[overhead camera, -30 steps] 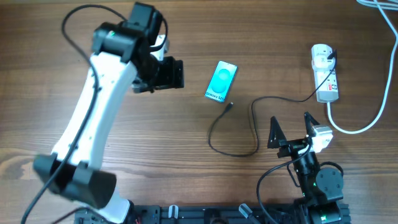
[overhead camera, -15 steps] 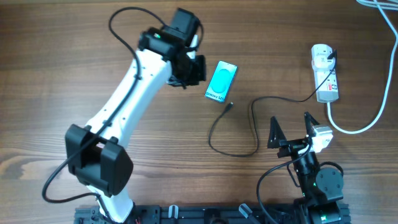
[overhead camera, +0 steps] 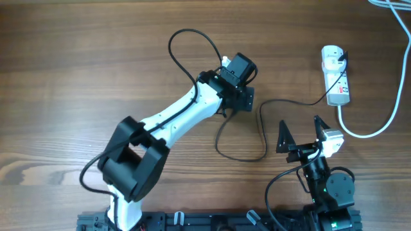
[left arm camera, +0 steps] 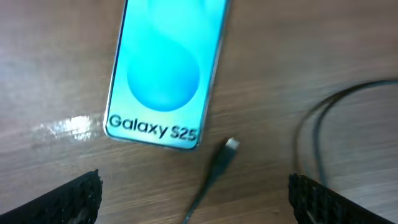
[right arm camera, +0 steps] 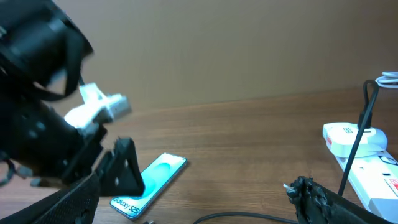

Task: Plug charger to phone and switch on socket
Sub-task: 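Reach the left gripper forward over the Galaxy S25 phone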

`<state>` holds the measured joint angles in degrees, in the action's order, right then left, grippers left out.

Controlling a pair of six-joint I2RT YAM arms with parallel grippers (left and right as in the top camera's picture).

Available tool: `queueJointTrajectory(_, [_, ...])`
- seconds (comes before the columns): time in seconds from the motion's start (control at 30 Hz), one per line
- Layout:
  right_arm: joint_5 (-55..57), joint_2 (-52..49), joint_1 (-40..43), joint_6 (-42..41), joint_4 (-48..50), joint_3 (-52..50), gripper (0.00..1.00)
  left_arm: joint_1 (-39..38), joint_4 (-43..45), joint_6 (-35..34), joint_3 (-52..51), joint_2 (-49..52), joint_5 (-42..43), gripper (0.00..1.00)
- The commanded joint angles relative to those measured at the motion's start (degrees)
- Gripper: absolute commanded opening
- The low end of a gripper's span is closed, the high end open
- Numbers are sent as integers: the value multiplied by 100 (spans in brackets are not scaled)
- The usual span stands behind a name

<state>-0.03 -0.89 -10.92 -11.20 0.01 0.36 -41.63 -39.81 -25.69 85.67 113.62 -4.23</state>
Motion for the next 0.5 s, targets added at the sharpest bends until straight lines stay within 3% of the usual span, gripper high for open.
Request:
queueJointTrajectory(0.0, [-55,35,28,57,33,-7,100,-2,9,262,-44,133,269,100])
queueJointTrajectory(0.07, [-55,35,28,57,33,-7,100,107,-44,295,114,136,317,100])
queueJointTrajectory(0.2, [-55,35,28,55,33,-7,100,754,-575,603,863,138,1200,100])
queueJointTrajectory(0.33, [-55,35,28,57,33,-7,100,1196,-629,887,1025,153,1196,99])
queueJointTrajectory(0.47, [-55,35,28,55,33,-7,100,1117,-498,901,1023,409,866,98])
